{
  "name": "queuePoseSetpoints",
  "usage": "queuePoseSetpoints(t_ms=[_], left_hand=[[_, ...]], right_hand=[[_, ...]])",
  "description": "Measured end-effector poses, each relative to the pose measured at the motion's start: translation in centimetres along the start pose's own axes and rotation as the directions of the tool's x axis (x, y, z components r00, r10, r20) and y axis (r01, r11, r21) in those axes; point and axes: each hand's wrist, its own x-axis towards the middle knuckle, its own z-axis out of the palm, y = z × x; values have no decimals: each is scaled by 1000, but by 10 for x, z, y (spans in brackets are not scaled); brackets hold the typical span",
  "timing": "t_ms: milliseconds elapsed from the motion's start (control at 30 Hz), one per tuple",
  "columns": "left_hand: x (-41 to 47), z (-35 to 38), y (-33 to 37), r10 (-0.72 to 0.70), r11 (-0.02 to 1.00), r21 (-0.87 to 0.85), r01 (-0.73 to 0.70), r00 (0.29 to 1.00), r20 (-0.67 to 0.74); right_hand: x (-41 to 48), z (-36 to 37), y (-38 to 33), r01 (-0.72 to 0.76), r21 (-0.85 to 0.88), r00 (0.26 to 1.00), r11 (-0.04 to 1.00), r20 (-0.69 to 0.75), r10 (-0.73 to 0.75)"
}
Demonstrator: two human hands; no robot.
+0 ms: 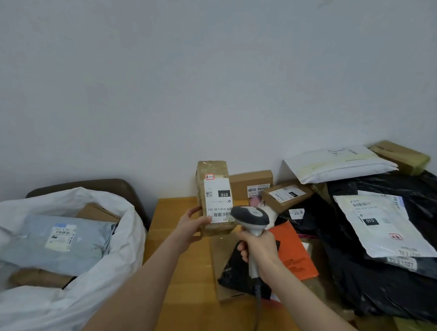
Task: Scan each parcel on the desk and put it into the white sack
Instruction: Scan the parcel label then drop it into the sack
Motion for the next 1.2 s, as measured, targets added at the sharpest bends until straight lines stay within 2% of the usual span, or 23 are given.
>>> queuePoseSetpoints(t_ms=[333, 1200], left_hand=[[16, -11, -13, 57, 998, -9, -58, 998, -37], [9, -15, -13, 100, 995, 5, -100, 991, -90]], right_hand=[[-37, 14, 15, -13, -36, 1000, 999, 8, 13], [-48, 12, 11, -30, 1, 999, 1000, 23, 30]])
